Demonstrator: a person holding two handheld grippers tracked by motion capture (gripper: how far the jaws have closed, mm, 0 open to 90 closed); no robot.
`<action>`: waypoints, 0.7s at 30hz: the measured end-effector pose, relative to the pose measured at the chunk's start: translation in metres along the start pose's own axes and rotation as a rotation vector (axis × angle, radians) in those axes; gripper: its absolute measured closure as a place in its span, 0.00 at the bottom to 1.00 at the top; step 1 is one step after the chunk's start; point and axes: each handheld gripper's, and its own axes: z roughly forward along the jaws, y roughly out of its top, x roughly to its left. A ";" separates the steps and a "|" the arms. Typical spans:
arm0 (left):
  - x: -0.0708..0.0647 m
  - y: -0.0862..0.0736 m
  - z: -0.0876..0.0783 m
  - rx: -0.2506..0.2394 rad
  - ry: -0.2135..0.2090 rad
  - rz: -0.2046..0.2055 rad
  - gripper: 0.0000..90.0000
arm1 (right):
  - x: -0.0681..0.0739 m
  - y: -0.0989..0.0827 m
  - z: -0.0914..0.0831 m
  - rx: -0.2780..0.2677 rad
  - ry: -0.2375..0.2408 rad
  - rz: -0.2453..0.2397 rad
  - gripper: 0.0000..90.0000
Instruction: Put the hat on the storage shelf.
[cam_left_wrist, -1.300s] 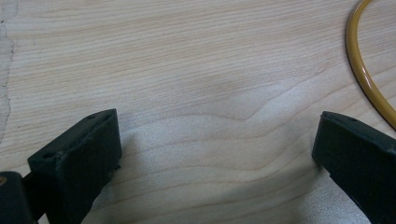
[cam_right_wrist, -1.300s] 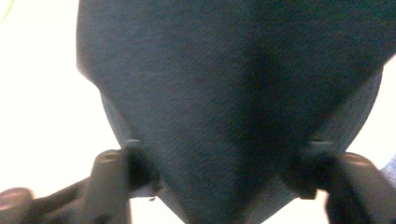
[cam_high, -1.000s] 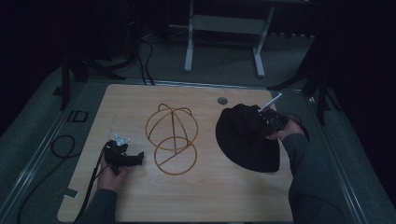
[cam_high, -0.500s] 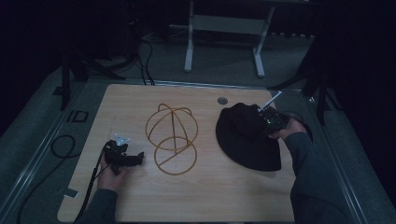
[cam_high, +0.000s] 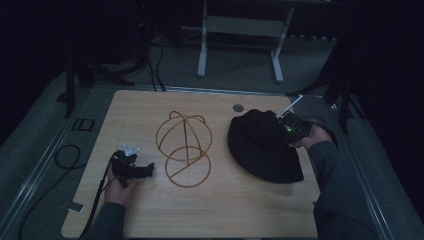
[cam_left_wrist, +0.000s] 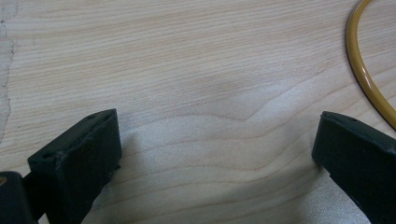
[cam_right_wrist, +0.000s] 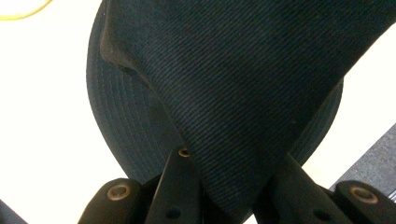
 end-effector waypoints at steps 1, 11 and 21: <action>0.000 0.000 0.000 0.000 0.000 0.000 0.02 | 0.003 0.001 -0.004 -0.007 0.000 -0.011 0.95; 0.000 0.000 0.000 -0.002 0.001 -0.001 0.02 | 0.013 0.004 -0.018 -0.030 0.001 -0.055 0.95; 0.000 0.000 0.000 -0.002 0.001 -0.001 0.02 | 0.023 0.003 -0.036 -0.061 0.001 -0.097 0.95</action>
